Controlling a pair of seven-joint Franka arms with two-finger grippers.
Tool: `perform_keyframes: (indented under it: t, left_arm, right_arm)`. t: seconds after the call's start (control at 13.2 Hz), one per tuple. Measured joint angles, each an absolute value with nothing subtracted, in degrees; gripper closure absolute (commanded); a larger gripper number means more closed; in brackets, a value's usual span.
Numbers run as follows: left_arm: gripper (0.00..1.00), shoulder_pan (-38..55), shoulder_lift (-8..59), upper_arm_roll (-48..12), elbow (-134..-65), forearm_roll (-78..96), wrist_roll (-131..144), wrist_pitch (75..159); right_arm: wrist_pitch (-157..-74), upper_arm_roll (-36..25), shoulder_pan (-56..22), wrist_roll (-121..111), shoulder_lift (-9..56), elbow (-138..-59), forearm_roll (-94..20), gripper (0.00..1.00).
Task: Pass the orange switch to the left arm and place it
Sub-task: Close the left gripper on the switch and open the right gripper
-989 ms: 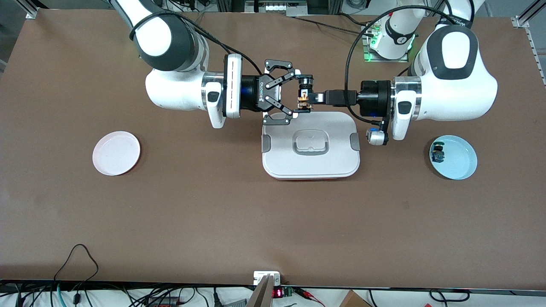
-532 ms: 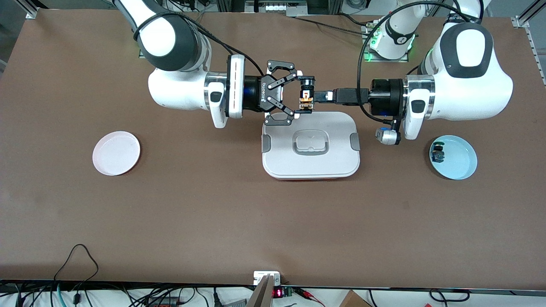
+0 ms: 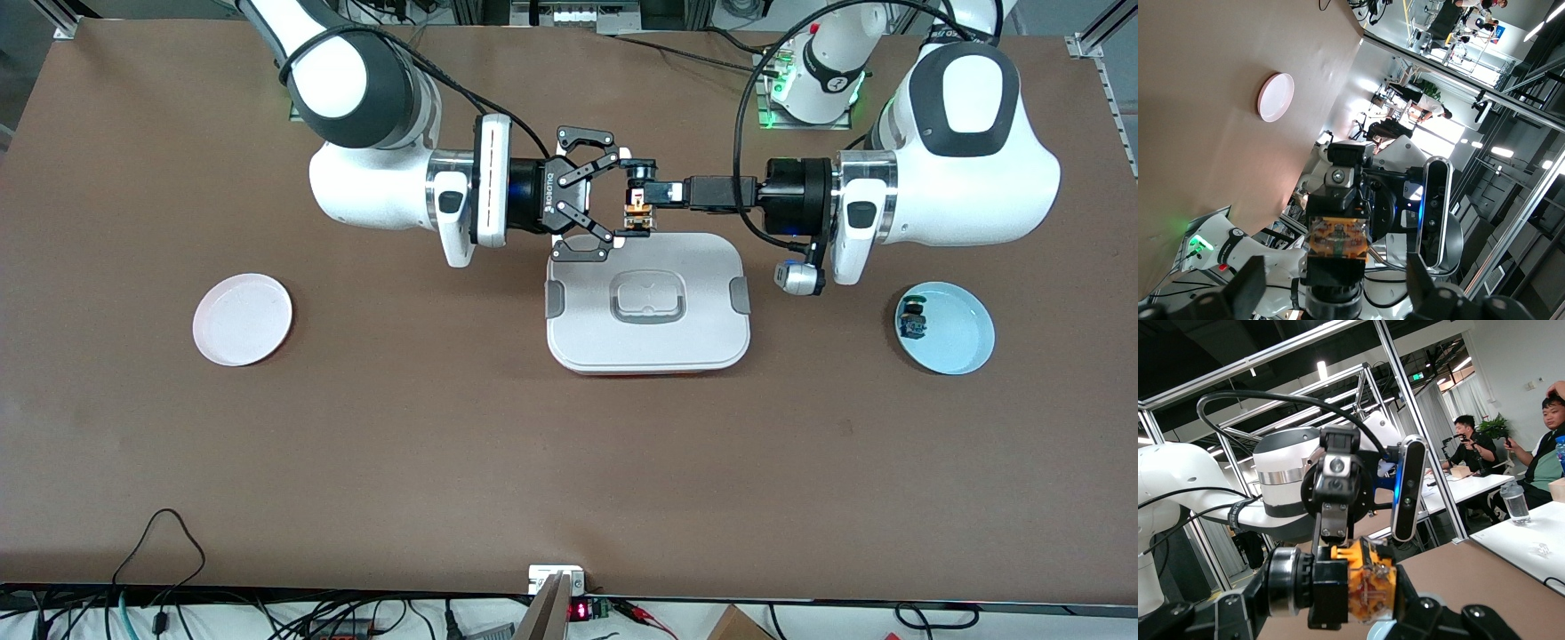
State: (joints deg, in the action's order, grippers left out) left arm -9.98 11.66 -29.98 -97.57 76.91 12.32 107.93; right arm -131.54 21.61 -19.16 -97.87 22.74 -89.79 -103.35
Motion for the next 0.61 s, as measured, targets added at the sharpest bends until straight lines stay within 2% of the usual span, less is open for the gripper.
perform_keyframes:
  t: [0.46,0.53,0.61]
  left_arm:
    - [0.21,-9.9,11.7,-30.8,-97.6,76.9,12.3,108.9]
    - [0.22,-9.9,11.7,-30.8,-97.6,76.9,12.3,109.1]
    - [0.28,-9.9,11.7,-30.8,-97.6,76.9,12.1,109.4]
  right_arm:
    - [-131.5,21.0,-19.3,-98.5,22.8,-89.8,-103.4,0.96]
    - [-131.6,21.0,-19.3,-98.6,22.8,-89.8,-103.4,0.96]
    - [-131.6,21.0,-19.3,-98.6,22.8,-89.8,-103.4,0.96]
